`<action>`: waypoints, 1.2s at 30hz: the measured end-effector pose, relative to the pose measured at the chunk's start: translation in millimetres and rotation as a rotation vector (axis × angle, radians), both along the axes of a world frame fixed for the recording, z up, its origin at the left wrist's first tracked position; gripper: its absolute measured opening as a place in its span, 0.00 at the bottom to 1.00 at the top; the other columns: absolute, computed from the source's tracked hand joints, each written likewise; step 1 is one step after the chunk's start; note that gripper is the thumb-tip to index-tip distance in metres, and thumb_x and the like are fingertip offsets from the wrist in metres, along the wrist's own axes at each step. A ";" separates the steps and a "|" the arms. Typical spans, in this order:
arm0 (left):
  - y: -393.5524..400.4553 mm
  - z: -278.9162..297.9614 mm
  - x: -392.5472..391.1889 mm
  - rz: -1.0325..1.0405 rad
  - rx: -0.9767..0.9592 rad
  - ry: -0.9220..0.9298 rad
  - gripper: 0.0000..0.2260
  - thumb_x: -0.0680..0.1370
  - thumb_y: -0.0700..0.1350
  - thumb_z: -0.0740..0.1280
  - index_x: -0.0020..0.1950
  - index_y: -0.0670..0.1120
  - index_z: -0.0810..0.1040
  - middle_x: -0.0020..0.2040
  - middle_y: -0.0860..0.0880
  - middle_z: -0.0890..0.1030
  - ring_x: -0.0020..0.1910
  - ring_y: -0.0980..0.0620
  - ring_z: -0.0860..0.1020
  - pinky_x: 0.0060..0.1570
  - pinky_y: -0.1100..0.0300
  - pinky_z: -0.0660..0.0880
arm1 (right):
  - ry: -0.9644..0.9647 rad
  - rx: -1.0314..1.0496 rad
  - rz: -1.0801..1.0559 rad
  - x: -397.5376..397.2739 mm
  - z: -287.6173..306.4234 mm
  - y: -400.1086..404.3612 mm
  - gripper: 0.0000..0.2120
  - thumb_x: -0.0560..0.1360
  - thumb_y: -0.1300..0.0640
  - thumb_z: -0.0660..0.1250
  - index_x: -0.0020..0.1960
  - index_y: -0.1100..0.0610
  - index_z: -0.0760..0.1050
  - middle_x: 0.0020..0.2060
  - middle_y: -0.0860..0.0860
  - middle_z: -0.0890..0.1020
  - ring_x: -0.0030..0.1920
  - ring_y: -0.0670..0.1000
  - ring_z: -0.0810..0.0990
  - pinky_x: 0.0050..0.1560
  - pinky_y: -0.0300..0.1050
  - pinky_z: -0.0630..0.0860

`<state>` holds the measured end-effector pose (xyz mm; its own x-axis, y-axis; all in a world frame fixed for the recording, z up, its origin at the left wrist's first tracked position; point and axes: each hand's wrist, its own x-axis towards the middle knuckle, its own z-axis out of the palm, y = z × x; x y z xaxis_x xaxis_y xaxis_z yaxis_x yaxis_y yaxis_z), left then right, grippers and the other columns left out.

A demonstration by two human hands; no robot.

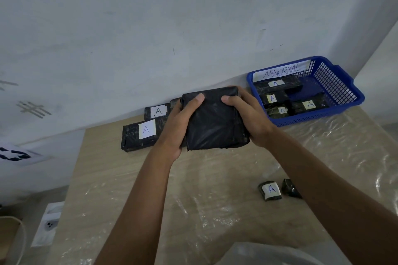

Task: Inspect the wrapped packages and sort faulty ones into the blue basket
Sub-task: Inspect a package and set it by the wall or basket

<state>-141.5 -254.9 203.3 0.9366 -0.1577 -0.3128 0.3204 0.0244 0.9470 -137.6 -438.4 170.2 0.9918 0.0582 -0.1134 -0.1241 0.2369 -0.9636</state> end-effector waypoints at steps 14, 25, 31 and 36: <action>7.3 -15.1 -1.8 -0.053 -0.044 0.048 0.29 0.72 0.52 0.76 0.72 0.52 0.74 0.64 0.49 0.84 0.61 0.49 0.83 0.61 0.51 0.80 | 0.016 0.132 0.081 -4.2 -14.5 -5.2 0.27 0.74 0.56 0.74 0.72 0.49 0.74 0.65 0.51 0.82 0.62 0.53 0.84 0.57 0.49 0.83; 8.2 -14.0 -0.3 -0.058 -0.052 0.032 0.36 0.67 0.57 0.77 0.73 0.52 0.74 0.66 0.49 0.82 0.65 0.48 0.81 0.64 0.48 0.77 | -0.059 0.116 0.140 -10.6 -18.3 -6.5 0.26 0.76 0.57 0.69 0.73 0.43 0.71 0.66 0.50 0.81 0.65 0.54 0.81 0.63 0.52 0.81; -1.7 -13.8 -5.3 0.028 -0.096 0.011 0.21 0.76 0.47 0.69 0.69 0.47 0.79 0.60 0.47 0.85 0.57 0.49 0.84 0.52 0.55 0.80 | -0.066 0.067 0.050 -15.7 -15.7 -1.1 0.21 0.81 0.54 0.66 0.74 0.49 0.72 0.63 0.50 0.83 0.64 0.53 0.82 0.65 0.53 0.80; -0.7 -13.3 -7.6 -0.026 -0.113 -0.023 0.24 0.75 0.49 0.70 0.71 0.47 0.77 0.63 0.47 0.84 0.61 0.48 0.83 0.56 0.55 0.80 | -0.117 0.017 0.008 -26.8 -12.3 4.1 0.17 0.82 0.62 0.63 0.65 0.44 0.74 0.50 0.39 0.86 0.53 0.40 0.84 0.50 0.36 0.80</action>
<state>-149.1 -255.5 190.0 0.9383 -0.2153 -0.2705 0.3009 0.1231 0.9457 -164.4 -434.3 157.9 0.9977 0.0673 0.0039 -0.0133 0.2532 -0.9673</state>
